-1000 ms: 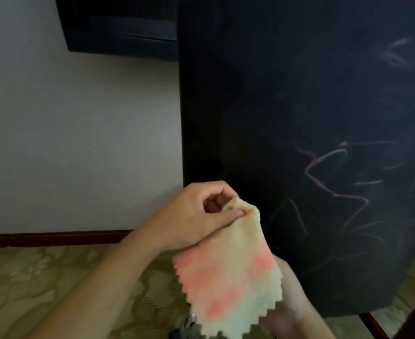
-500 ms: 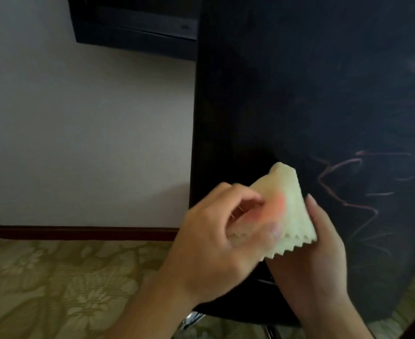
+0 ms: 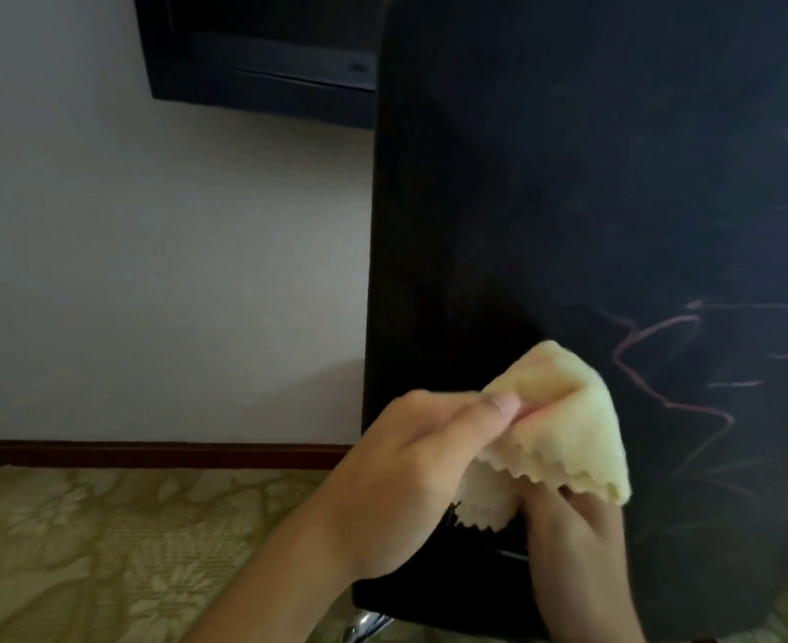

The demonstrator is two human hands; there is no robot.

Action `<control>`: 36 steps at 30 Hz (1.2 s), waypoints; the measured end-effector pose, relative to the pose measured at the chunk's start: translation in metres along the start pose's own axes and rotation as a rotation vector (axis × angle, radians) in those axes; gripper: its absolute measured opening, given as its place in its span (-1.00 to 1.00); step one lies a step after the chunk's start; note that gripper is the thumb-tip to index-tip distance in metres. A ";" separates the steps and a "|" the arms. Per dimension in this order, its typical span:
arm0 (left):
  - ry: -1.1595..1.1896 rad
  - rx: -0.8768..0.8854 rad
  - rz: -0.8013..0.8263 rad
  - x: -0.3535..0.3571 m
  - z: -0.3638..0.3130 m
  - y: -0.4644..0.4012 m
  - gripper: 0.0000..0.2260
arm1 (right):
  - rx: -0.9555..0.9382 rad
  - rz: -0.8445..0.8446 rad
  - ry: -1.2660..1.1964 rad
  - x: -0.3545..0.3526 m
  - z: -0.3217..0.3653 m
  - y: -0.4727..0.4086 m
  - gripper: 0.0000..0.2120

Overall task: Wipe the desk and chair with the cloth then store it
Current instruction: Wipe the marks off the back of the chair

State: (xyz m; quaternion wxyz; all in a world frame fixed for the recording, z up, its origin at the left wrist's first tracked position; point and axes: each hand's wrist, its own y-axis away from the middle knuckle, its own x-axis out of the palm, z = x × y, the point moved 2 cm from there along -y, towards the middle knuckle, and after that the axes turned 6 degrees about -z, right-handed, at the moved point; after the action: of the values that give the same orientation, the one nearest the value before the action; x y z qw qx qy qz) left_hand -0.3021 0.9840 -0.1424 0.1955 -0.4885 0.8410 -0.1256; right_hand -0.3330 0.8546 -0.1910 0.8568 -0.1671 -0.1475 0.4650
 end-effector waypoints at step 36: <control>-0.016 -0.145 -0.615 -0.028 0.172 -0.006 -0.77 | -1.012 -0.132 0.935 0.041 -0.021 -0.067 -0.77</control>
State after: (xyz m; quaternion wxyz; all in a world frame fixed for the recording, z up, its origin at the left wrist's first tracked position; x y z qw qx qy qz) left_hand -0.2071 1.0016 -0.2871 0.1195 -0.7336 0.6590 -0.1146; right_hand -0.2530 0.8518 -0.1771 0.6736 -0.7198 0.0286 0.1651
